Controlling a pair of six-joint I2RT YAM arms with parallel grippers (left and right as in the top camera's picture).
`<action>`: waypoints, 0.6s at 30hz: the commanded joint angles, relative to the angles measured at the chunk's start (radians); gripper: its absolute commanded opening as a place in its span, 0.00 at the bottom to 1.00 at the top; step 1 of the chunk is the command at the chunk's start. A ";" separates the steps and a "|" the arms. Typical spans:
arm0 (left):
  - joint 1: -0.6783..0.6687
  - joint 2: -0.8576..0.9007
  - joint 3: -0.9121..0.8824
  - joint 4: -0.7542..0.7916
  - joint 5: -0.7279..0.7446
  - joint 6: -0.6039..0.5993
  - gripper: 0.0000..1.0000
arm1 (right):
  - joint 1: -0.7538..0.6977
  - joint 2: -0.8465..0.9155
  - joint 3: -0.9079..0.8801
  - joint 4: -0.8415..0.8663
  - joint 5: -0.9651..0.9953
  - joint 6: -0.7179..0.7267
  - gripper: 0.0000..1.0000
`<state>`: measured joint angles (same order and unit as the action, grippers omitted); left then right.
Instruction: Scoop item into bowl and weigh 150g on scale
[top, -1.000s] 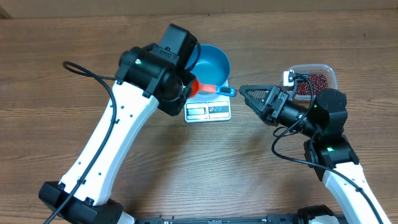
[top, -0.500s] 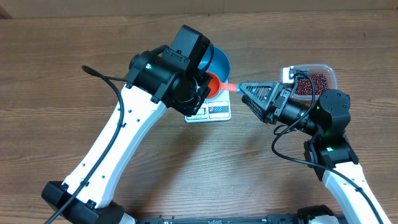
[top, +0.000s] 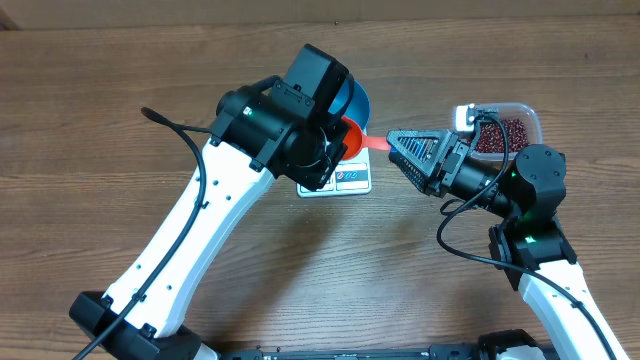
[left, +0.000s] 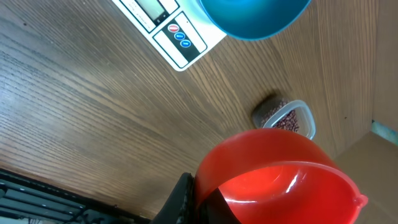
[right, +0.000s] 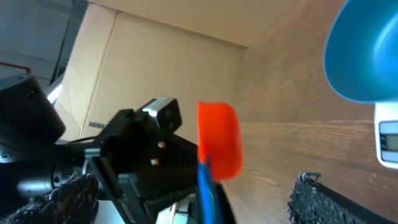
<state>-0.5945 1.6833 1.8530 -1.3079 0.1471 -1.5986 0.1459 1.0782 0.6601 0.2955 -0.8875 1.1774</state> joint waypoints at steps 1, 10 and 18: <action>-0.016 -0.003 0.008 0.004 0.000 -0.021 0.04 | 0.006 0.000 0.022 0.018 -0.015 0.000 1.00; -0.027 -0.003 0.008 0.003 0.003 -0.021 0.04 | 0.006 0.002 0.022 0.017 -0.016 0.000 0.67; -0.045 -0.003 0.008 0.003 0.003 -0.021 0.04 | 0.006 0.002 0.022 0.013 -0.020 -0.007 0.46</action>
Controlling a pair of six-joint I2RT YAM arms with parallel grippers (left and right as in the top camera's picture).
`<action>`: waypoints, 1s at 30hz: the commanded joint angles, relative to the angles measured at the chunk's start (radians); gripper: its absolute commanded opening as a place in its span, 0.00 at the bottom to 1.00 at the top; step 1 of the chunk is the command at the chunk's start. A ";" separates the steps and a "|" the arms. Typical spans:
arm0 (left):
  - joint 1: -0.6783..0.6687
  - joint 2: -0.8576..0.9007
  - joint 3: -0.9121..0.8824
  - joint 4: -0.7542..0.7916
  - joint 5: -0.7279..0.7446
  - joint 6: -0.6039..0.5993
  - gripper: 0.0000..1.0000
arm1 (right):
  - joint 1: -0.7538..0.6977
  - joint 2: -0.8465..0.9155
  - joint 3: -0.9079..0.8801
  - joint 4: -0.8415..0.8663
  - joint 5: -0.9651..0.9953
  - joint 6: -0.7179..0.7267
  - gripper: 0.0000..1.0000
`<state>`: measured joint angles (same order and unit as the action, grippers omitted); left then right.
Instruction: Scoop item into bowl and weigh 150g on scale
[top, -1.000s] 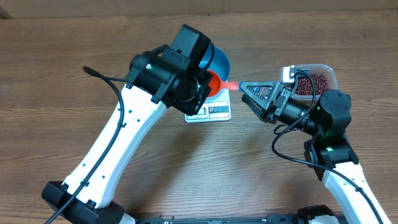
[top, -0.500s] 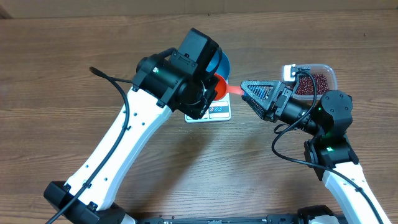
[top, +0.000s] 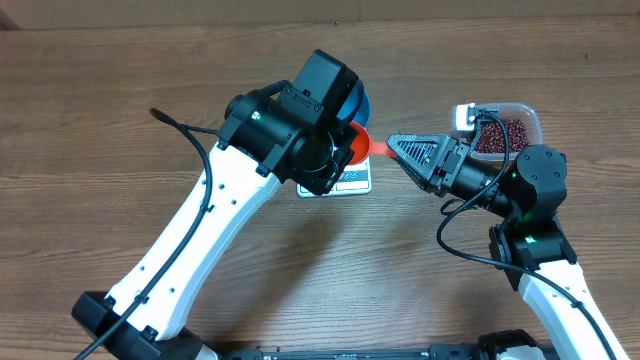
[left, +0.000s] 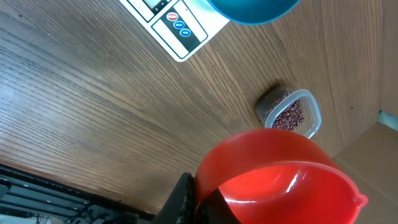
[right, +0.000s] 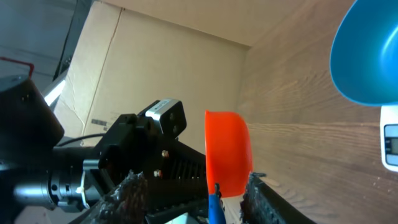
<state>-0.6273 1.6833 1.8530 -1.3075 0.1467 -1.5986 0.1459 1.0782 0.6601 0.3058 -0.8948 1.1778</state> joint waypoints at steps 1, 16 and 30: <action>-0.015 -0.003 0.008 0.003 0.003 -0.021 0.04 | 0.006 0.002 0.022 -0.001 -0.013 -0.007 0.43; -0.016 -0.003 0.008 0.003 0.001 -0.022 0.04 | 0.006 0.002 0.021 -0.001 -0.028 -0.008 0.04; -0.014 -0.003 0.008 0.002 0.000 -0.021 1.00 | 0.005 0.002 0.021 -0.051 -0.001 -0.165 0.04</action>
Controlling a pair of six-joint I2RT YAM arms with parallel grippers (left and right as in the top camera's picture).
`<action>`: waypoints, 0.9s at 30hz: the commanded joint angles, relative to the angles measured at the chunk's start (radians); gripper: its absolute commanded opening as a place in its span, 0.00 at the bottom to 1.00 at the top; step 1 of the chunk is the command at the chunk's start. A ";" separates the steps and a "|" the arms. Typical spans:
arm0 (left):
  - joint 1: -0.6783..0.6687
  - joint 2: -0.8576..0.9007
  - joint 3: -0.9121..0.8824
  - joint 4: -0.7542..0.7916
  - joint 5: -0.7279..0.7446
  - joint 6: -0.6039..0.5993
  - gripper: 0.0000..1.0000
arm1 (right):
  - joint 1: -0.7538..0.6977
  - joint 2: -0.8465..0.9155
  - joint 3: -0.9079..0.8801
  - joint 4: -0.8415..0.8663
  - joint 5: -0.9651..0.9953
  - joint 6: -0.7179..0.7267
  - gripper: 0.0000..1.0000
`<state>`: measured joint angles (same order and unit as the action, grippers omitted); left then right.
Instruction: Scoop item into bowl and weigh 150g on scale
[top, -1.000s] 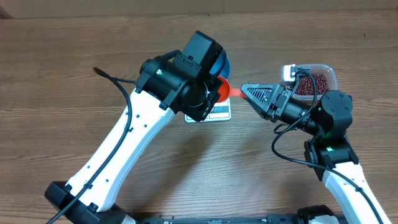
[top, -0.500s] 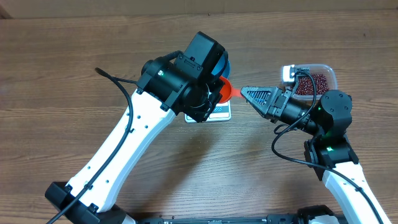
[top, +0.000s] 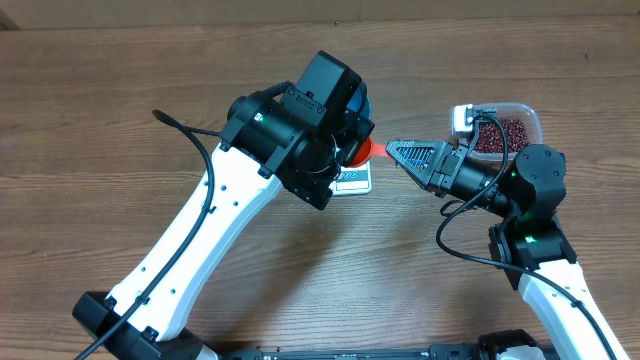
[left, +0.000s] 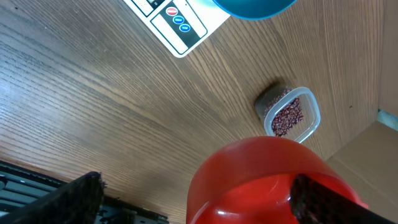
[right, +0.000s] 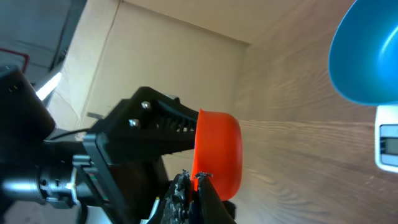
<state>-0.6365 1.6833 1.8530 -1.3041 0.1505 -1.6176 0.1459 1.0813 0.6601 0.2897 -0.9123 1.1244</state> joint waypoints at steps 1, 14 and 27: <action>-0.005 -0.003 0.008 -0.002 -0.005 -0.001 1.00 | 0.005 -0.002 0.021 -0.075 0.040 -0.143 0.04; -0.005 -0.003 0.008 -0.035 -0.033 0.369 1.00 | 0.004 -0.002 0.021 -0.463 0.312 -0.374 0.04; -0.005 -0.003 0.008 -0.073 -0.262 0.935 1.00 | -0.052 -0.003 0.100 -0.779 0.536 -0.447 0.04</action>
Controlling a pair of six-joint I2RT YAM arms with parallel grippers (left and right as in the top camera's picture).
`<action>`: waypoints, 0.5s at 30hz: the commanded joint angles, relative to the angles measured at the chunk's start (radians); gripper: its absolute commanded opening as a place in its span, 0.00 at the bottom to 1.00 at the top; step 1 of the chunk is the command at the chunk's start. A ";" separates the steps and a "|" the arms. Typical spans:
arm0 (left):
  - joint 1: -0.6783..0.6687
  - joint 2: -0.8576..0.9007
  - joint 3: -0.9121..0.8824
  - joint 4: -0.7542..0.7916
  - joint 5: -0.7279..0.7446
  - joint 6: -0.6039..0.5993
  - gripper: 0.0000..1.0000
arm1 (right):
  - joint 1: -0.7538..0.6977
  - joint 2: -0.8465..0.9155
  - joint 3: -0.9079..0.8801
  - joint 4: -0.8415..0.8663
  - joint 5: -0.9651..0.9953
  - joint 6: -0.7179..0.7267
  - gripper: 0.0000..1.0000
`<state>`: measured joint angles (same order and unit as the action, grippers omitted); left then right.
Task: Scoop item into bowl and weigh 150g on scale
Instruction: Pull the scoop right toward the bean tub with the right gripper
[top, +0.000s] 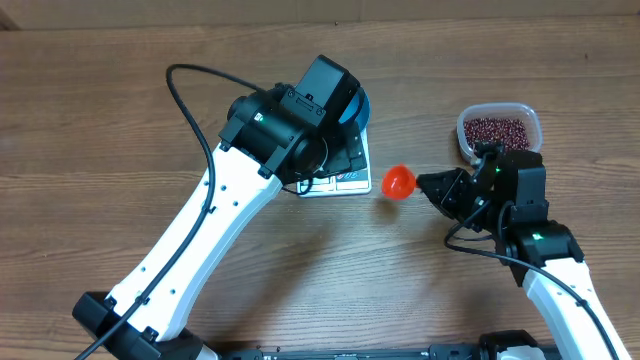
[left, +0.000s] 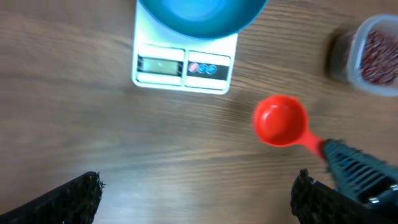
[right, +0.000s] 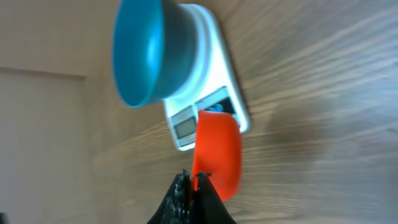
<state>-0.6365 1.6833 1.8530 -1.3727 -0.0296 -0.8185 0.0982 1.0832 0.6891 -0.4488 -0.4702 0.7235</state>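
Observation:
The red scoop (top: 399, 182) is empty and hangs just right of the white scale (top: 345, 176). My right gripper (top: 428, 187) is shut on its handle. The right wrist view shows the scoop (right: 216, 155) edge-on, with the pinched fingers (right: 186, 190) below it. The blue bowl (top: 357, 103) stands on the scale, mostly hidden under the left arm. It shows better from the left wrist as the bowl (left: 199, 15) on the scale (left: 183, 65). My left gripper (left: 196, 190) is open wide and empty above them. A clear tub of red beans (top: 498, 128) sits at the far right.
The left arm (top: 230, 220) reaches across the table's middle to the scale, with a black cable (top: 195, 85) looping behind it. The right arm (top: 540, 250) stands near the front right corner, close to the bean tub. Bare wooden tabletop (top: 120, 140) lies to the left.
The right gripper has moved back to the right with the scoop, clear of the left gripper's fingers. The left wrist has turned to look down on the scale and bowl, still open.
At first my left gripper was shut on the scoop's cup beside the bowl, with the right gripper open near the handle. Then the right fingers were around the handle. Then the right gripper was shut on it and the left open. Now the right alone holds the scoop.

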 joint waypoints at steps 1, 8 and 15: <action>-0.005 -0.003 0.008 -0.005 -0.086 0.135 1.00 | -0.004 -0.005 0.087 -0.071 0.111 -0.054 0.04; -0.005 -0.003 0.008 -0.007 -0.086 0.210 1.00 | -0.004 -0.006 0.232 -0.371 0.330 -0.079 0.04; -0.005 -0.003 0.008 -0.002 -0.086 0.373 0.87 | -0.004 -0.007 0.346 -0.542 0.441 -0.077 0.04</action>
<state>-0.6365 1.6833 1.8530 -1.3758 -0.1020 -0.5579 0.0978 1.0828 0.9741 -0.9730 -0.1043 0.6533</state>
